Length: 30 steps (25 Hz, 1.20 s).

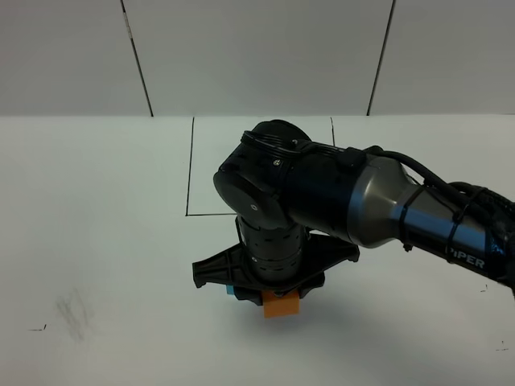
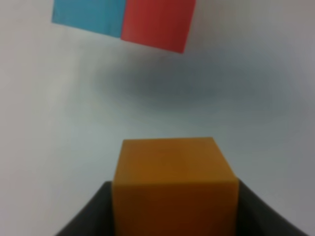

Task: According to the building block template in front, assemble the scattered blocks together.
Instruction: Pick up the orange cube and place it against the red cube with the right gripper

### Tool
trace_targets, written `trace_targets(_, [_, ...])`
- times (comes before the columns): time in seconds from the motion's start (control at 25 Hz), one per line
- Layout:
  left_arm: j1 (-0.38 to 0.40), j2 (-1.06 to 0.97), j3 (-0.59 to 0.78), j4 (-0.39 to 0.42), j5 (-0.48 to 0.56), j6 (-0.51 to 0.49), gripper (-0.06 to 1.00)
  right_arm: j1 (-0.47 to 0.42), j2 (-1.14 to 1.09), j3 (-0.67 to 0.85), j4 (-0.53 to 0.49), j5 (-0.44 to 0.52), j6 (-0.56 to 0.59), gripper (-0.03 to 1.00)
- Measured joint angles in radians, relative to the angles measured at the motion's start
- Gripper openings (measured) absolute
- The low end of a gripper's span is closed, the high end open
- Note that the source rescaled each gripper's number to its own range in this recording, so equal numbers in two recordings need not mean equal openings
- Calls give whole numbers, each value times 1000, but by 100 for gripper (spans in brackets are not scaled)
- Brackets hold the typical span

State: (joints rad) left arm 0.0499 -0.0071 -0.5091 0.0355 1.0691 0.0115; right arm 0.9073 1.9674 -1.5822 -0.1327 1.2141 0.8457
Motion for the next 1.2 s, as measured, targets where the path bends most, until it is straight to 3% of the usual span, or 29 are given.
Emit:
trace_targets(0.64, [0,0,0,0,0,0,84,-73,99,4,109,-73,-101,0])
trace_targets(1.2, [0,0,0,0,0,0,84,-75,99,83,133,-212,16,0])
